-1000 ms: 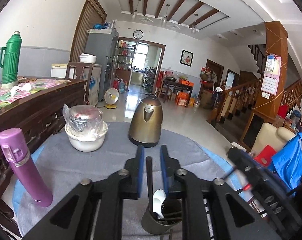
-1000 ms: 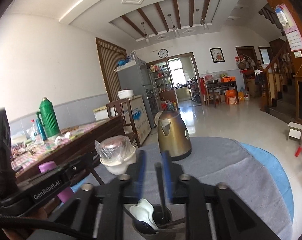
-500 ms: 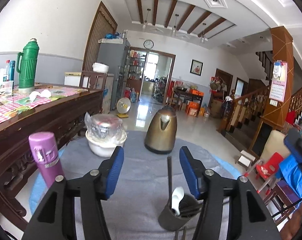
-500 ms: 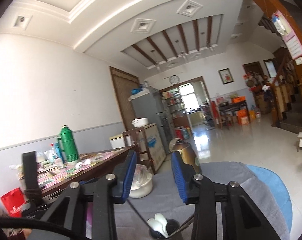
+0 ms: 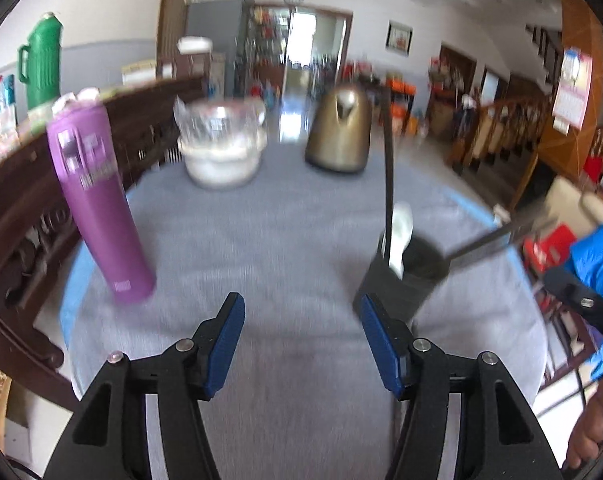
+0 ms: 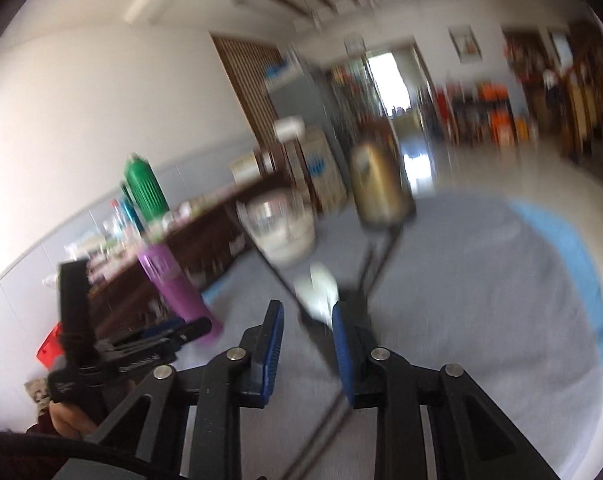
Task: Organize utensils
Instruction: 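Move the right tool back down beside the holder to the last chopsticks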
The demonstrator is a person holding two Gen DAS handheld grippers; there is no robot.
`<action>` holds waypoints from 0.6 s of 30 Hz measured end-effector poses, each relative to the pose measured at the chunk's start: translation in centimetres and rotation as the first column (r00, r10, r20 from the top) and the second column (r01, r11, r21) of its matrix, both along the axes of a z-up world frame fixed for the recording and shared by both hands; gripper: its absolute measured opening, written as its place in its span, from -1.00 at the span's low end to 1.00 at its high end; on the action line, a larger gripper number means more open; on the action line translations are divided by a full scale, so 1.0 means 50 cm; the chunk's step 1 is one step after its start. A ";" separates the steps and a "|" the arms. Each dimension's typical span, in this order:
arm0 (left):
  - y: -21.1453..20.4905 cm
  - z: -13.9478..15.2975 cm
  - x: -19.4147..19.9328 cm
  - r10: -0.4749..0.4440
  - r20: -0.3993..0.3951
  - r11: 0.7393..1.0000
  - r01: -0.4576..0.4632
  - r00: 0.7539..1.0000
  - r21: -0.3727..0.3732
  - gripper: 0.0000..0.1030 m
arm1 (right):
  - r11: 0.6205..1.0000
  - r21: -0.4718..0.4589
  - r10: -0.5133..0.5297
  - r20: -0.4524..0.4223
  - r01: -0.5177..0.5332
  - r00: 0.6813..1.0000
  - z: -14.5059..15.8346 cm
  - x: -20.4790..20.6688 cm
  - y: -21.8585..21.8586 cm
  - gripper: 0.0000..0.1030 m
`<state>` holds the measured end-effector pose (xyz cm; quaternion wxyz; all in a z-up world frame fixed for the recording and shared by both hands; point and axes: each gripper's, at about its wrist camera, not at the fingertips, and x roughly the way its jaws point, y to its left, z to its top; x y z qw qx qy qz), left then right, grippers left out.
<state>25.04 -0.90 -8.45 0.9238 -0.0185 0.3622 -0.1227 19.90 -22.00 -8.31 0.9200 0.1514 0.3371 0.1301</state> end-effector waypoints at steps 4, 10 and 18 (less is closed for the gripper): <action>-0.012 -0.052 -0.003 -0.032 -0.098 0.999 0.035 0.995 0.036 0.19 | 1.000 -0.005 0.009 -0.228 -0.010 0.974 -0.119 0.053 0.003 -0.57; -0.015 -0.085 -0.004 -0.056 -0.151 0.997 0.063 0.987 0.044 0.19 | 1.000 -0.025 -0.019 -0.398 0.010 0.917 -0.240 0.099 0.008 -0.70; -0.035 -0.089 0.010 -0.119 -0.179 0.992 0.126 0.977 0.026 0.19 | 0.999 -0.045 -0.032 -0.478 0.012 0.878 -0.289 0.127 0.022 -0.79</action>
